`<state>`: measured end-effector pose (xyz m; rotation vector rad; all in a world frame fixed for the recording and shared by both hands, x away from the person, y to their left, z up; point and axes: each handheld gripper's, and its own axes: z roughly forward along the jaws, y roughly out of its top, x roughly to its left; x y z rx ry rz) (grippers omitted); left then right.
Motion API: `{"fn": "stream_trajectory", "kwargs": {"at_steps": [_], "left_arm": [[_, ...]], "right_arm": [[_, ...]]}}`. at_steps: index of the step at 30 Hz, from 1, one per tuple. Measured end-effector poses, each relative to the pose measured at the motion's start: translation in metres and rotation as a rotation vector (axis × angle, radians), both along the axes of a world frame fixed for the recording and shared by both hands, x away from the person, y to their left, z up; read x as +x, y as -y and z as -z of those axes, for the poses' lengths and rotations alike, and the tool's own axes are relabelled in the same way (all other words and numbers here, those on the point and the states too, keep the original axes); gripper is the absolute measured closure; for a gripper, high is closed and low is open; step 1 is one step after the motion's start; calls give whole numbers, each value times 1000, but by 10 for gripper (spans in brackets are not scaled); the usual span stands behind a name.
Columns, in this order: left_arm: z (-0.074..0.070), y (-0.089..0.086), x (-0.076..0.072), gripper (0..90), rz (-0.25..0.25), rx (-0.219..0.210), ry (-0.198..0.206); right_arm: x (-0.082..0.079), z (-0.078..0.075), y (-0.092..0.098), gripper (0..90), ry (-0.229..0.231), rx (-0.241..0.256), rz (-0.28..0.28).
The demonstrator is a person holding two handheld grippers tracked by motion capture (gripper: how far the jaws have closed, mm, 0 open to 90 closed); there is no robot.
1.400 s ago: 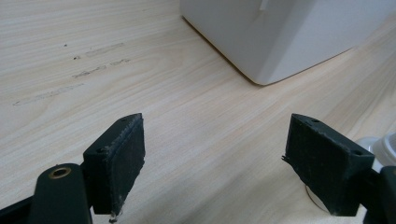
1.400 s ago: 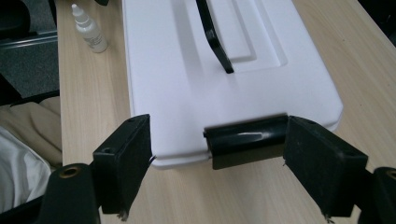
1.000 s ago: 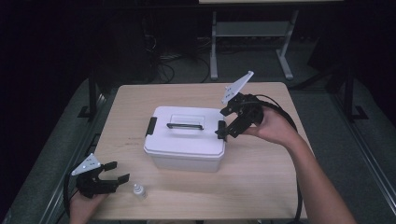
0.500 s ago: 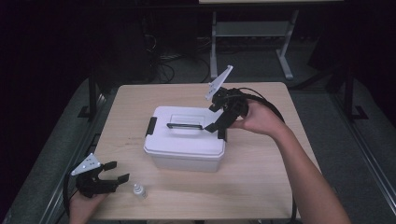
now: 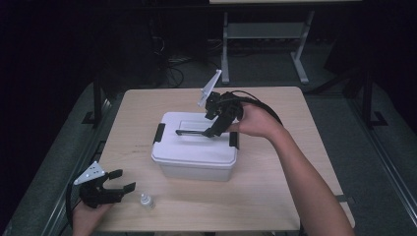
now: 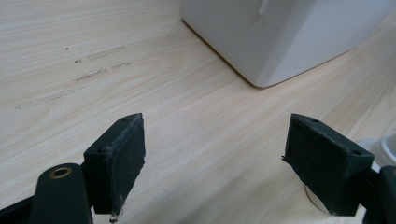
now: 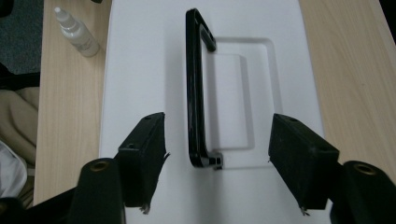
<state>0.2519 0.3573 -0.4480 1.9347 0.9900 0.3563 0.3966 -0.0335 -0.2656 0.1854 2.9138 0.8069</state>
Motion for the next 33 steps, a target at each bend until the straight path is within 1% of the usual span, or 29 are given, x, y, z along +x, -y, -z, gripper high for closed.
{"fn": "stream_trajectory", "kwargs": {"at_steps": [1, 2, 6, 12, 13, 14, 16, 18, 19, 20, 21, 22, 23, 26, 27, 29, 30, 33], "left_arm": [[0, 0, 0, 201, -1, -3, -1], [0, 0, 0, 201, -1, -3, -1], [-1, 0, 0, 201, 1, 2, 0], [0, 0, 0, 202, 0, -1, 2], [-1, 0, 0, 203, 0, -1, 3], [-1, 0, 0, 203, 0, -1, 3], [-1, 0, 0, 203, 1, 0, 3], [0, 0, 0, 207, 1, -3, -2], [0, 0, 0, 209, 1, -3, -2], [0, 0, 0, 209, 0, 0, -2], [0, 0, 0, 209, 0, 0, 0], [-1, 0, 0, 209, 1, 1, 1], [-1, 0, 0, 209, 2, 3, 1], [0, 0, 0, 209, 1, -1, -3], [0, 0, 0, 209, 2, -2, -4], [0, 0, 0, 209, 4, 1, -4], [0, 0, 0, 209, 5, 5, -5], [0, 0, 0, 212, 5, 5, -7]], "right_arm": [[0, 1, -2, 412, -6, 0, -7], [0, 1, -2, 412, -6, 0, -7], [2, 5, -11, 457, -13, -29, -25], [4, 9, -20, 521, -17, -34, -34], [5, 10, -24, 560, -19, -39, -36], [5, 10, -24, 560, -19, -39, -36], [6, 11, -28, 600, -17, -41, -42], [7, 12, -33, 658, -22, -45, -51], [7, 12, -33, 658, -22, -45, -51], [7, 13, -35, 680, -15, -46, -53], [9, 14, -38, 728, -15, -48, -59], [9, 14, -38, 728, -15, -48, -59], [11, 14, -40, 767, -18, -52, -56], [14, 15, -42, 783, -20, -53, -55], [15, 16, -42, 789, -26, -52, -54], [17, 17, -44, 796, -31, -66, -54], [17, 17, -45, 816, -36, -71, -50], [19, 17, -46, 834, -38, -69, -61]]}}
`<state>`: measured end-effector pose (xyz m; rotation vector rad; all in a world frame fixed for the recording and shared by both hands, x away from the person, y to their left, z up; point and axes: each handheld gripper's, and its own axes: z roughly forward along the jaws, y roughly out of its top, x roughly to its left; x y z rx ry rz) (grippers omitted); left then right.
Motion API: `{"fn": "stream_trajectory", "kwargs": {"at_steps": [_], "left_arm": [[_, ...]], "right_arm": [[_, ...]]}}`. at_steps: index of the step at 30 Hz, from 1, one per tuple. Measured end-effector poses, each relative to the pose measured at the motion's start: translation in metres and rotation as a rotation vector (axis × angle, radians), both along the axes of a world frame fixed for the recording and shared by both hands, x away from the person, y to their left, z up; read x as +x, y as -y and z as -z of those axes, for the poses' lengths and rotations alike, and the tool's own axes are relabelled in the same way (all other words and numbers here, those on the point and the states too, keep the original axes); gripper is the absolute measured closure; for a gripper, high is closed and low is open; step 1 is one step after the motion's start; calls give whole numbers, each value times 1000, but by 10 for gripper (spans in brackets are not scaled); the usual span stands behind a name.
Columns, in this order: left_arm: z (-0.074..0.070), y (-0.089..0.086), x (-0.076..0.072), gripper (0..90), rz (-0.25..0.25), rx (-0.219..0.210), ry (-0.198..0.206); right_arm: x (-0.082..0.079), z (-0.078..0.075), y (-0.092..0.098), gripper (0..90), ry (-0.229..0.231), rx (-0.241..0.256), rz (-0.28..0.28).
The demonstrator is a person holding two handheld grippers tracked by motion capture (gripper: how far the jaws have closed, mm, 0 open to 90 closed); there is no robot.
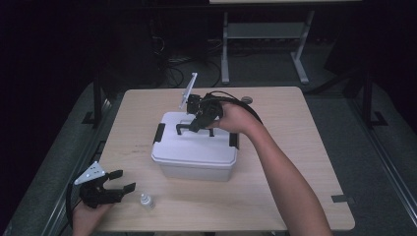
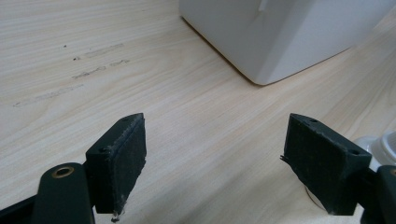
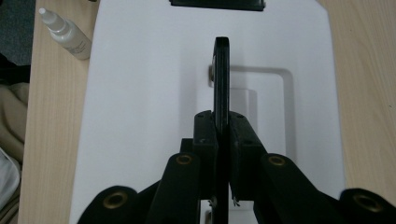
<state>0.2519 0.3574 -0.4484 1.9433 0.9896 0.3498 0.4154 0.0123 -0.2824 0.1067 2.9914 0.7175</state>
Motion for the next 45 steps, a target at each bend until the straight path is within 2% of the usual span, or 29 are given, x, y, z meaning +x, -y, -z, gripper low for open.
{"fn": "stream_trajectory", "kwargs": {"at_steps": [9, 17, 26, 29, 33, 38, 39, 42, 43, 45], "left_arm": [[0, -2, 0, 214, -2, -2, -2], [-1, -1, 0, 215, -2, -1, 2], [-1, -2, 0, 215, -5, 2, 1], [-2, -5, -1, 215, -16, -11, 4], [-2, -6, -1, 215, -16, -1, 5], [-2, -6, -1, 218, -26, 0, 0], [-2, -6, -1, 218, -24, 1, 2], [-2, -4, -1, 218, -24, 3, 1], [-1, -4, -1, 218, -24, 3, -2], [-1, -3, -1, 218, -21, 9, -6]], "right_arm": [[3, -2, 1, 838, -10, -2, -3], [1, -11, 5, 839, 10, 31, 1], [-6, -27, 15, 839, 25, 76, 8], [-9, -34, 24, 839, 38, 77, 17], [-15, -43, 39, 839, 58, 68, 25], [-26, -58, 68, 839, 90, 87, 55], [-26, -58, 68, 839, 90, 87, 55], [-32, -63, 85, 839, 98, 88, 76], [-36, -65, 97, 839, 104, 94, 88], [-38, -65, 101, 839, 104, 96, 90]]}}
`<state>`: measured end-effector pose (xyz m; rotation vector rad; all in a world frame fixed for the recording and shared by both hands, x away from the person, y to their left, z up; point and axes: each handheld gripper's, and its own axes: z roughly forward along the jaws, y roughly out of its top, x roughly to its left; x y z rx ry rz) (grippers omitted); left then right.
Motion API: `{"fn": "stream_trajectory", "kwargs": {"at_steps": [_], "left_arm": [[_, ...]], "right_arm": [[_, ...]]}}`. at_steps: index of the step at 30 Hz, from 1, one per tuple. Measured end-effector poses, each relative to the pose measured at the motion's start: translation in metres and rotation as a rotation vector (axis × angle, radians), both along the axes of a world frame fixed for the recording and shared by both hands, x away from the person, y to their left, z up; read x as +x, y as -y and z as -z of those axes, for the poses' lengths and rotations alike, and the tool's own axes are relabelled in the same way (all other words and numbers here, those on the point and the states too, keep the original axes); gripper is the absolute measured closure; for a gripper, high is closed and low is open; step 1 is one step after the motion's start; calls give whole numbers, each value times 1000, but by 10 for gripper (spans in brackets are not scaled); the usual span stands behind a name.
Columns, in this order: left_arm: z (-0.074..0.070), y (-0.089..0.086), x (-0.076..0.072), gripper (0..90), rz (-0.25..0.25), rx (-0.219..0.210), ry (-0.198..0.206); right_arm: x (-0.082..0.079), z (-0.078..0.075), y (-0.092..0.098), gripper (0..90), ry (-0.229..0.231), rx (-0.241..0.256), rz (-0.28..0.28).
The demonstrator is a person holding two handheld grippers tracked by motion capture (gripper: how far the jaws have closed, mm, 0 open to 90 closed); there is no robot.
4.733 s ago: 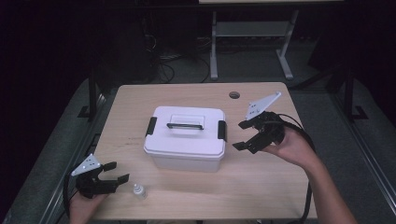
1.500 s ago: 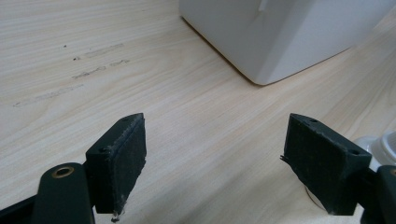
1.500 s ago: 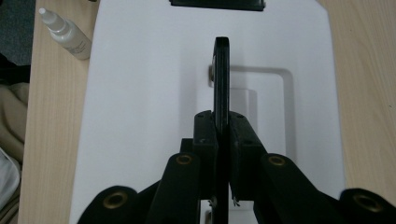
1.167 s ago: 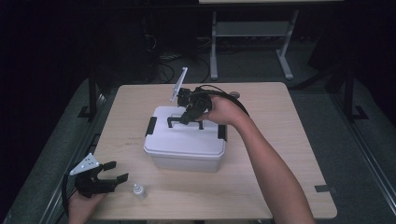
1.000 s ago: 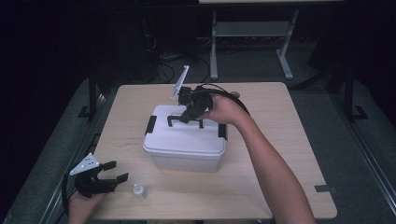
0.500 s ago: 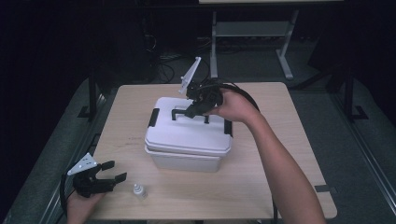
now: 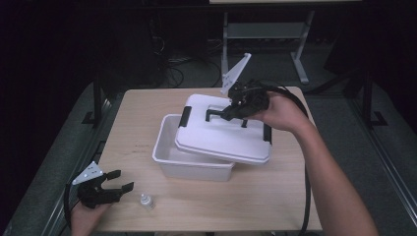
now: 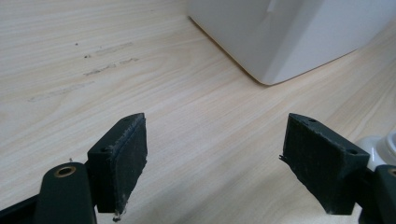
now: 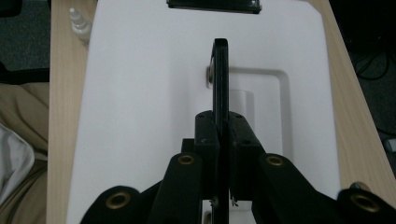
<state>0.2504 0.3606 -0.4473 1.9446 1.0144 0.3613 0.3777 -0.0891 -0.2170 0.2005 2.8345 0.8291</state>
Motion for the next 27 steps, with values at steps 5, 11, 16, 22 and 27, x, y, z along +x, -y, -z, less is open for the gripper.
{"fn": "stream_trajectory", "kwargs": {"at_steps": [5, 11, 16, 22, 27], "left_arm": [[1, 2, 0, 218, -4, 16, -8], [2, 1, -1, 218, -9, 21, -8], [3, 1, -1, 218, -9, 28, -17], [3, 1, -2, 218, -15, 21, -18], [3, 0, -2, 218, -16, 23, -22]], "right_arm": [[-12, -3, 35, 838, 11, 8, 45], [-19, -4, 60, 839, 13, 12, 79], [-27, -2, 85, 839, 10, 18, 114], [-33, 4, 110, 838, -1, 11, 156], [-36, 11, 128, 839, -15, 2, 188]]}}
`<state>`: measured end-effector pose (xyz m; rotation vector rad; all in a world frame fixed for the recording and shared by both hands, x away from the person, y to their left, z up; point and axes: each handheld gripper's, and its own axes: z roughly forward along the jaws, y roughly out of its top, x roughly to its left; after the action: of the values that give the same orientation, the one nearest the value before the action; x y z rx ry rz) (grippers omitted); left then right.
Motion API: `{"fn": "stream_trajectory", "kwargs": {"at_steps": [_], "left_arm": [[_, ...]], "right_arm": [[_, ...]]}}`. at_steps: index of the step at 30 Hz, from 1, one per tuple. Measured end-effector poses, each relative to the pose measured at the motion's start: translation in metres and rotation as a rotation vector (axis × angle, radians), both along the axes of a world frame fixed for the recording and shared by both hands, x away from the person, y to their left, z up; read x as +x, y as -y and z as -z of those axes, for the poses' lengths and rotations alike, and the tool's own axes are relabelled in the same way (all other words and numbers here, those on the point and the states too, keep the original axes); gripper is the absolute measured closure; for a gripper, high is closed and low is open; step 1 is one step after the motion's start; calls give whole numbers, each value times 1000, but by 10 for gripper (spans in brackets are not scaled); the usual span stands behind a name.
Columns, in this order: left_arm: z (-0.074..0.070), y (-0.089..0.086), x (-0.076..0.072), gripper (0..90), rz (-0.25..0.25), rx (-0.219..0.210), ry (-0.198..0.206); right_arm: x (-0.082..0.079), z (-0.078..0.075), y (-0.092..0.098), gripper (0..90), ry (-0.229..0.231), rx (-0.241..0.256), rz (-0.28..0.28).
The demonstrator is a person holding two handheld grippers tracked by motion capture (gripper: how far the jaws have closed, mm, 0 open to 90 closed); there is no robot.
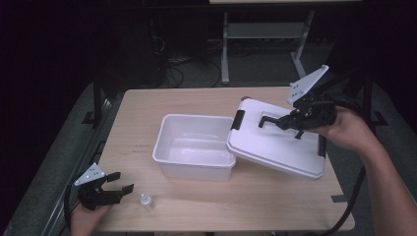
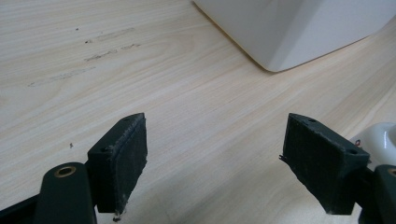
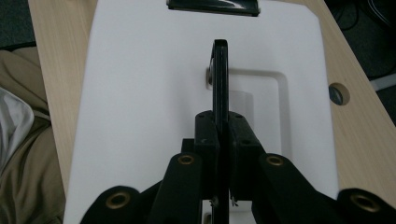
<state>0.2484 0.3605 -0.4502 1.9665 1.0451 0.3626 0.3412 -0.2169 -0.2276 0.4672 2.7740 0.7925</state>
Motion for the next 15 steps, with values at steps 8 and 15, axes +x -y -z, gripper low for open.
{"fn": "stream_trajectory", "kwargs": {"at_steps": [8, 15], "left_arm": [[0, 1, 0, 219, -1, 3, 2], [0, 2, 0, 218, 7, 12, 2]], "right_arm": [[-5, 15, 24, 839, -13, 3, 39], [-8, 34, 39, 838, -47, 1, 68]]}}
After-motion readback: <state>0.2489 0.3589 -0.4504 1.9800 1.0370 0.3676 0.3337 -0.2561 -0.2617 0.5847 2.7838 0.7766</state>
